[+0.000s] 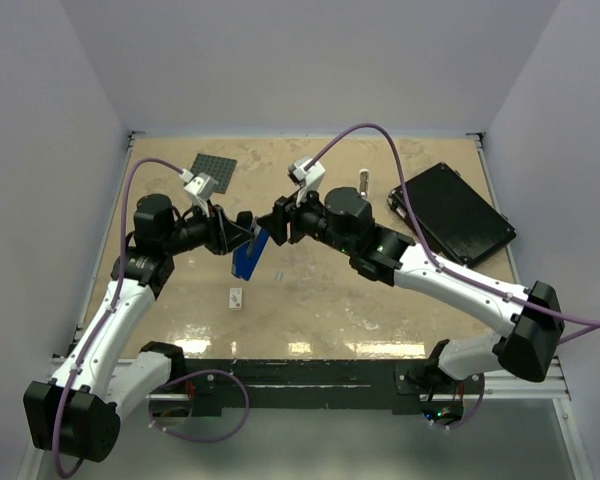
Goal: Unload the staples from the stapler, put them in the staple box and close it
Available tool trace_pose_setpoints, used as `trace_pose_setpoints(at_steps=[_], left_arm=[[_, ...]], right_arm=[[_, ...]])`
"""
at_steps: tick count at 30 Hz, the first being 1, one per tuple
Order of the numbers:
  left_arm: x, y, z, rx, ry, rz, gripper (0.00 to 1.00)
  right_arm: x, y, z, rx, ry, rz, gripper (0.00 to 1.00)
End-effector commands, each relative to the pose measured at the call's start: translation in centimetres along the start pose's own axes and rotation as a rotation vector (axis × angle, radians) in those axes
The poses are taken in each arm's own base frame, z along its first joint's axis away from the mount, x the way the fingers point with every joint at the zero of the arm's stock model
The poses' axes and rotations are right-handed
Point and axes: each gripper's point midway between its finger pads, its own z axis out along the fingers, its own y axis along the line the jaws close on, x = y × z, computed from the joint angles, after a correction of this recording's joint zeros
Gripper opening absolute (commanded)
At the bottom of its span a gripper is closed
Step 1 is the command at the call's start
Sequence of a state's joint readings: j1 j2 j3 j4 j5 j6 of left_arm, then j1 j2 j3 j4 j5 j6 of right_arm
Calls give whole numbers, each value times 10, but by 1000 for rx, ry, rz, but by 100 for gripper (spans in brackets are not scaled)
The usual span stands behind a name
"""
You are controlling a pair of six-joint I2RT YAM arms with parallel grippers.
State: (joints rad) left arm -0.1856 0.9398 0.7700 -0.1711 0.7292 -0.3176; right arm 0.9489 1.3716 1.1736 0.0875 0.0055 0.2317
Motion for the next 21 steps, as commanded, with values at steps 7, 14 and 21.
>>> trace_pose_setpoints(at_steps=[7, 14, 21], left_arm=[[-19, -13, -4, 52, -89, 84, 0], [-21, -16, -5, 65, -100, 91, 0], [-28, -20, -6, 79, -145, 100, 0]], right_arm=[[26, -25, 10, 226, 97, 355, 50], [48, -37, 22, 260, 152, 385, 45], [69, -50, 29, 279, 183, 390, 38]])
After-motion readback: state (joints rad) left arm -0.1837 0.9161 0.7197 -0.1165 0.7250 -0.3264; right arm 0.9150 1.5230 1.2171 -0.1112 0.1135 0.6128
